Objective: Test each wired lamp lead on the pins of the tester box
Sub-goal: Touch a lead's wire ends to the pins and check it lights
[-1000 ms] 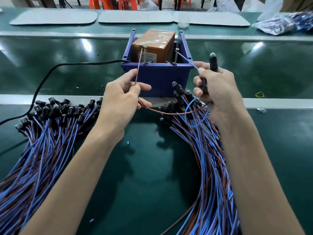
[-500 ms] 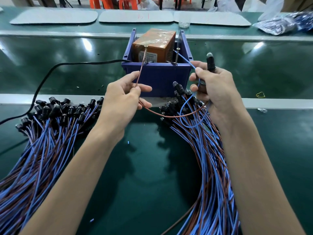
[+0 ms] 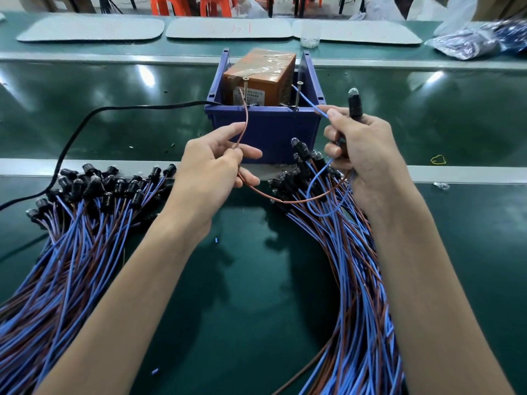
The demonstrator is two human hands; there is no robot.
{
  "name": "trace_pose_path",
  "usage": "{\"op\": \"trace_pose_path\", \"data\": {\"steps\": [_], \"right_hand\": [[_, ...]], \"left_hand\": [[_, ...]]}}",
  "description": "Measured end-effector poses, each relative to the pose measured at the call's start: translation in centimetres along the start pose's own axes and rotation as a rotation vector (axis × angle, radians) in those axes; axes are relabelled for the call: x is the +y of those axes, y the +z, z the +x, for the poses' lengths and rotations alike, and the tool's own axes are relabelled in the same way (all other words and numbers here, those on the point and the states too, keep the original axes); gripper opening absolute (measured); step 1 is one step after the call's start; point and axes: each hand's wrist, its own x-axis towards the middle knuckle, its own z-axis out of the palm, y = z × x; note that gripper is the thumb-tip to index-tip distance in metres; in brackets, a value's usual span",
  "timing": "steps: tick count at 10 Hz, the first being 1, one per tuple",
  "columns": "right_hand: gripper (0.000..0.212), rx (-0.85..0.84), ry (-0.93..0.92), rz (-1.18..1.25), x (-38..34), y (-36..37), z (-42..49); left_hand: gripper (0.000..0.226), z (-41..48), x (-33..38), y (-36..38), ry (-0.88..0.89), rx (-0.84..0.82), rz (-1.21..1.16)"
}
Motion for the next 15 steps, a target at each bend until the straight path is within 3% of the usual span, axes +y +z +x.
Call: {"op": "trace_pose_path", "data": {"steps": [13, 15], "right_hand": [[0.022, -0.028, -0.019, 0.008, -0.14, -0.04, -0.27], [0.012, -0.028, -0.004, 0.017, -0.09, -0.18, -0.05]], "left_hand": [[0.043, -0.9, 0.13, 0.85, 0.02, -0.104, 0.015], [0.042, -1.0, 0.15, 0.87, 0.037, -0.117, 0.052]]}}
